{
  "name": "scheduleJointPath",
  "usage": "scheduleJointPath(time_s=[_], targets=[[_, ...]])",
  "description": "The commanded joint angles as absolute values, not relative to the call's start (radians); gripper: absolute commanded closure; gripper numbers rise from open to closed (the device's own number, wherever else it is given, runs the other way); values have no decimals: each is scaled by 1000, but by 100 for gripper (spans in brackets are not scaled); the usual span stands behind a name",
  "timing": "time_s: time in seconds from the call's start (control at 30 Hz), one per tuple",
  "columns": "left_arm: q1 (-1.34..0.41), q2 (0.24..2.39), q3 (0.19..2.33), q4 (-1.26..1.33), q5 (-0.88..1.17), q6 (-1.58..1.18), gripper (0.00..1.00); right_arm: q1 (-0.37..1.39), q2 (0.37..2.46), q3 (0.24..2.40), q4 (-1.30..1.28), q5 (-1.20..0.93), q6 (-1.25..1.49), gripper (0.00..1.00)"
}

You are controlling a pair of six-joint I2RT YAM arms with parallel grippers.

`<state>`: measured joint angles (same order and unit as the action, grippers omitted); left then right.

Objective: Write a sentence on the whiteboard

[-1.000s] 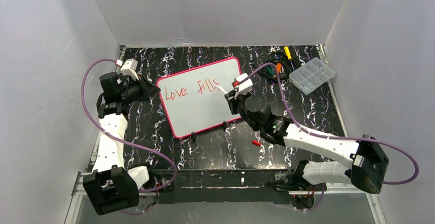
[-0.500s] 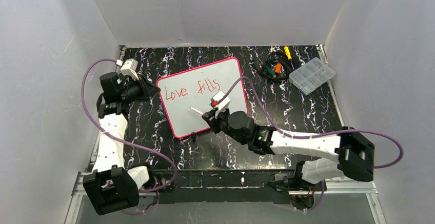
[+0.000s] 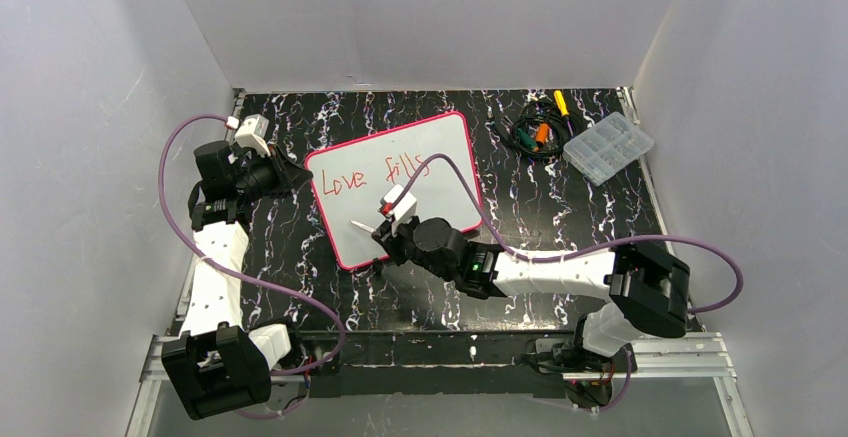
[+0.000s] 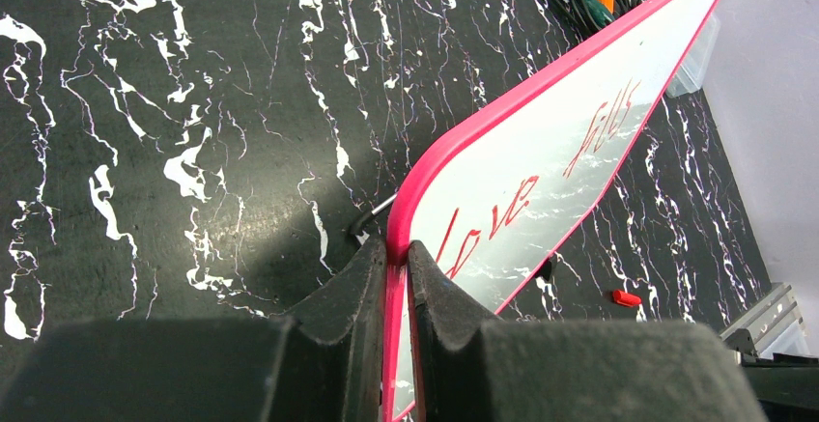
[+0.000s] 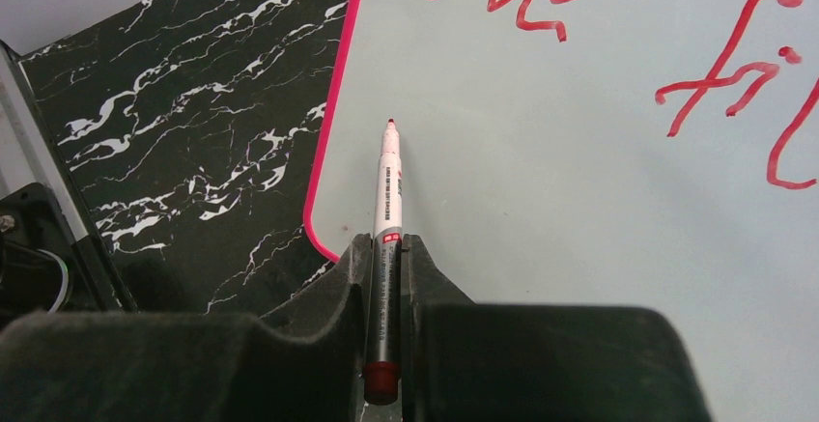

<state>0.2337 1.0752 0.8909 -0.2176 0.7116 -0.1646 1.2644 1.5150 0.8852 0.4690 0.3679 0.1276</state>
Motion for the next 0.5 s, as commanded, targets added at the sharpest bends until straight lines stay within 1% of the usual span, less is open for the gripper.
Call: scheduleJointPath(time_s=[0.0,0.23,0.47], targets=[[234,1057,884,-230,727,-160,98,1269,1543,942,509,388,121,99],[234,1055,884,-231,725,-159,98,1269,1577,957,463,454,124,99],[234,1056,884,-232,726,-159,98,1270,1562,928,415,492,147,99]])
